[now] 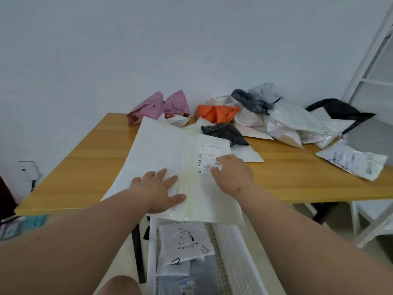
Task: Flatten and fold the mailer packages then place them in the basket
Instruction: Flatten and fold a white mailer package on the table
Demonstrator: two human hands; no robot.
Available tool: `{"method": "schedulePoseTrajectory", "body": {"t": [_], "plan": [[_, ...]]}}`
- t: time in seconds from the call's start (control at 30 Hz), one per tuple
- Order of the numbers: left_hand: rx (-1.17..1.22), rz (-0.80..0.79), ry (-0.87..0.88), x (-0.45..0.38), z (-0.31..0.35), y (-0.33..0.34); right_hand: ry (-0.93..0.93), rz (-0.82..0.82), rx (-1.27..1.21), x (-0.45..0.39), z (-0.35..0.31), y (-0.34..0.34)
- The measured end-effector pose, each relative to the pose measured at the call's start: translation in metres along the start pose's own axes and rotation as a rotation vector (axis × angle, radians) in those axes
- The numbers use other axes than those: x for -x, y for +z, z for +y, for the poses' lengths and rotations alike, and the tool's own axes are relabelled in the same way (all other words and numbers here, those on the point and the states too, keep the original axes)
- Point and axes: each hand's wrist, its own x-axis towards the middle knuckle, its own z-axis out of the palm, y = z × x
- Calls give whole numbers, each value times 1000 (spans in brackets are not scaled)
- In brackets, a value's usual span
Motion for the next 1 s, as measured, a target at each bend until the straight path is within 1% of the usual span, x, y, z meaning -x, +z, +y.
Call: {"method": "schedulePoseTrajectory", "body": {"t": [0.07, 0.13, 0.2, 0.37, 0.47, 0.67, 0.8, 0.93, 1.0], "plan": [[-14, 35, -7, -1, 7, -1, -30, -137, 49, 2, -1, 14], [-41, 85, 13, -2, 14, 0, -34, -191, 99, 6, 0, 29], [-45, 112, 42, -4, 18, 5, -34, -199, 122, 12, 3, 43], [9, 56, 55, -10, 22, 17, -33, -246, 142, 22, 5, 56], [25, 39, 57, -12, 21, 16, -45, -228, 145, 21, 7, 60], [28, 57, 79, -9, 18, 13, -64, -198, 145, 22, 6, 60], [15, 112, 113, -5, 3, 5, -83, -241, 122, 19, 13, 49], [146, 221, 130, -4, -8, 5, -6, -285, 51, 9, 14, 30], [128, 250, 127, -5, -8, 5, 33, -288, 90, 5, 7, 25]]}}
